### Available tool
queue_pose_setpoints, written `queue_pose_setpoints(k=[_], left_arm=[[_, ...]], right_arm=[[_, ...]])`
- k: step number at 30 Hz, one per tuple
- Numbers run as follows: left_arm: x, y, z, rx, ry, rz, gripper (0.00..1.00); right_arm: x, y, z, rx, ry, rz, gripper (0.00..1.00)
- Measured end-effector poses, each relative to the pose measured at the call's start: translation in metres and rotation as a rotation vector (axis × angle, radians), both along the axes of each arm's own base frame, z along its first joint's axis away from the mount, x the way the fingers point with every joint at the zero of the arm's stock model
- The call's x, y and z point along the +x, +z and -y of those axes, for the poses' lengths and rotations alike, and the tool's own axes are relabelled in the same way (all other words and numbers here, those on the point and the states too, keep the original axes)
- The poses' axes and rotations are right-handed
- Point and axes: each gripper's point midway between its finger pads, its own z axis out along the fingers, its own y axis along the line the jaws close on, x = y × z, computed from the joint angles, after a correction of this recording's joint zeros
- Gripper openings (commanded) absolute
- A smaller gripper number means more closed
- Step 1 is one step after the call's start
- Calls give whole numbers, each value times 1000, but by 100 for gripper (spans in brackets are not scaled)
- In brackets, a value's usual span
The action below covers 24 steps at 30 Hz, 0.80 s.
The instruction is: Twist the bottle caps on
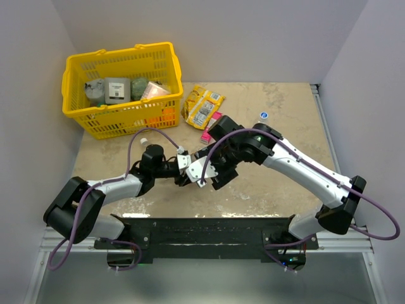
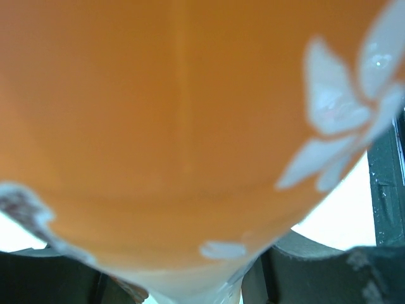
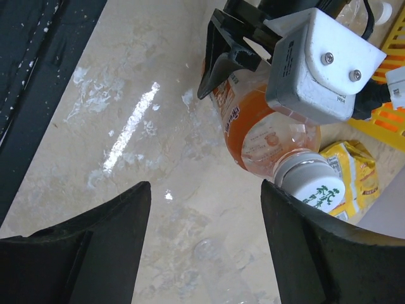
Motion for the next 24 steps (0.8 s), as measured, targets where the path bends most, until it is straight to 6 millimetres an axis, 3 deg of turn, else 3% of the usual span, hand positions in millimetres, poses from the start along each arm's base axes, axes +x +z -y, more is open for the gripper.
queue_pose_setpoints(k=[8,12,19,24], left_arm=[[2,-1,-2,6,10,-4,0],[-2,-3,-1,15,-6,2,0],[-6,0,1,17,-33,33,0],[-6,7,1,5,-33,51,0]], right_arm=[[-4,20,-16,47,-22,-69,73],[4,32,-37,108,-18,-60,73],[17,26,-51,124,-52,-58,72],[22,23,-48,107,-78,-44,68]])
